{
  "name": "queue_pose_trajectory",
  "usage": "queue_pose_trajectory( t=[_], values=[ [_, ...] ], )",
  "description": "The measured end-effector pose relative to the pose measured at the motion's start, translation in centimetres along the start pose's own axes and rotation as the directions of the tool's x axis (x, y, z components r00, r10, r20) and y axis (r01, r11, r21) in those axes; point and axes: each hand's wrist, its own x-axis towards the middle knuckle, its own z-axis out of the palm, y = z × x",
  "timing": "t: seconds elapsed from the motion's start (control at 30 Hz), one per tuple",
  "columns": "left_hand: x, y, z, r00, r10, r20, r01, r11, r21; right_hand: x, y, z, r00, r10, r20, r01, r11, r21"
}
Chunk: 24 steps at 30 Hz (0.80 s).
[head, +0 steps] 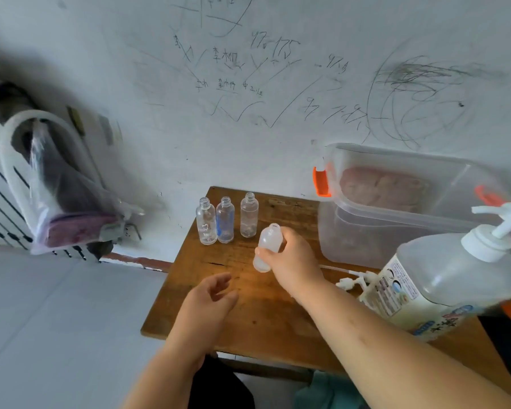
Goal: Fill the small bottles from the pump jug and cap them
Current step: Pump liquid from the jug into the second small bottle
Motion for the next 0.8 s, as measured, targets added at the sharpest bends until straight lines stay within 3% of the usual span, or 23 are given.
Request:
queue_pose_trajectory(
  t=[0.23,0.37,0.57,0.63,0.7,0.77,0.8],
  values=[
    [1.8,-1.4,-1.6,0.989,-0.060,-0.132,0.051,0.996,-0.072,6.5,0.0,0.3,0.990,0.056,-0.128,-0.065,0.996,-0.062],
    [2.9,-1.8,-1.9,0.980,-0.090,-0.180,0.067,0.990,-0.128,7.5,1.0,0.3,0.985,0.108,-0.135,-0.131,0.977,-0.169],
    [3.8,-2.1,-2.0,0.974,-0.096,-0.206,0.062,0.984,-0.166,7.7,1.6,0.3,0.981,0.117,-0.157,-0.146,0.971,-0.190],
    [4.1,-2.2,-2.1,0.973,-0.099,-0.208,0.063,0.983,-0.175,7.2,0.9,0.1,0.967,-0.010,-0.256,-0.063,0.960,-0.274],
    [4.2,-2.2,-2.1,0.971,-0.102,-0.214,0.063,0.981,-0.182,6.6,-0.3,0.0,0.902,-0.282,-0.328,0.153,0.918,-0.367],
    [4.3,-2.3,-2.1,0.970,-0.104,-0.220,0.061,0.979,-0.194,6.7,-1.8,-0.1,0.830,-0.505,-0.237,0.353,0.805,-0.476],
    [4.3,-2.4,-2.1,0.970,-0.103,-0.220,0.060,0.979,-0.196,7.2,-2.6,-0.2,0.828,-0.542,-0.144,0.398,0.749,-0.530]
  ],
)
